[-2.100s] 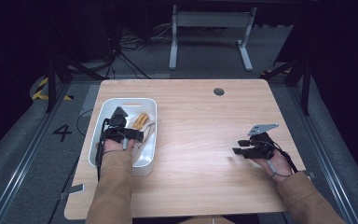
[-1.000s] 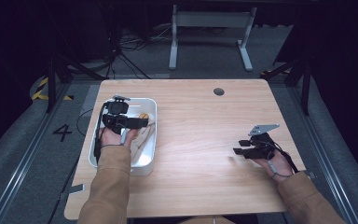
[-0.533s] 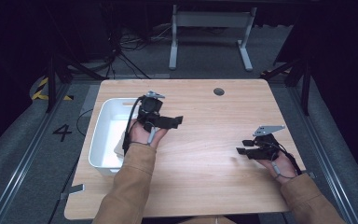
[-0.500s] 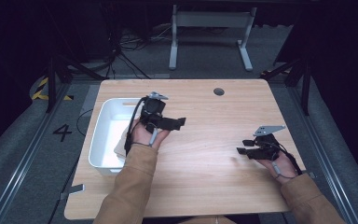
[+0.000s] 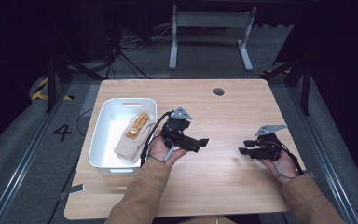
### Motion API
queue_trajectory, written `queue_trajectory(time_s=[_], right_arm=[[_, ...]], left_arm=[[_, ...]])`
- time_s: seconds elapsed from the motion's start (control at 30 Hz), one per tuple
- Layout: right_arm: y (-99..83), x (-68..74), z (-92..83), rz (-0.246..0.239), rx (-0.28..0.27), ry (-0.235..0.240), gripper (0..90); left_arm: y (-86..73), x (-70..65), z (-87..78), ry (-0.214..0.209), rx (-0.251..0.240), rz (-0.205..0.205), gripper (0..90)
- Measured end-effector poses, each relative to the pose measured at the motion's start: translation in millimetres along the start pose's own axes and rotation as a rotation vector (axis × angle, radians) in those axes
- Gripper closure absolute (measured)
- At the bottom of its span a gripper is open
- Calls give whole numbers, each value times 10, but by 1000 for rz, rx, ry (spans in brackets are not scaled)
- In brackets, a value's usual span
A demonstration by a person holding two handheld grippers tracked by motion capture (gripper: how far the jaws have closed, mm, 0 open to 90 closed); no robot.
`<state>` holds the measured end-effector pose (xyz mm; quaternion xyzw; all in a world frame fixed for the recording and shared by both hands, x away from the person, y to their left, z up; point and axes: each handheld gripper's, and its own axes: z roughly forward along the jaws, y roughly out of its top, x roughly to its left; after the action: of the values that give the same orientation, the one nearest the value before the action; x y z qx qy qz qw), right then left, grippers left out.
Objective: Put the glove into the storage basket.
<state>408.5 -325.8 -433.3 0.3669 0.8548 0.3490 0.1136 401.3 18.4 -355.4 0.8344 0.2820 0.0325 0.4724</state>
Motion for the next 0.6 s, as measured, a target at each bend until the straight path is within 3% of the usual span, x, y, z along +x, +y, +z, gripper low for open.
queue_trajectory(time_s=[0.07,0.2,0.43,0.6], right_arm=[[-2,2,-2,-2,-2,3,545],[-7,8,-1,-8,-7,3,544],[-13,3,-10,-9,-13,6,540],[-30,-8,15,-6,-8,14,537]], left_arm=[[-52,-67,40,12,16,33,47],[-181,-143,136,-5,12,80,53],[-373,-107,352,-59,41,69,68],[-492,-127,430,-103,15,74,98]])
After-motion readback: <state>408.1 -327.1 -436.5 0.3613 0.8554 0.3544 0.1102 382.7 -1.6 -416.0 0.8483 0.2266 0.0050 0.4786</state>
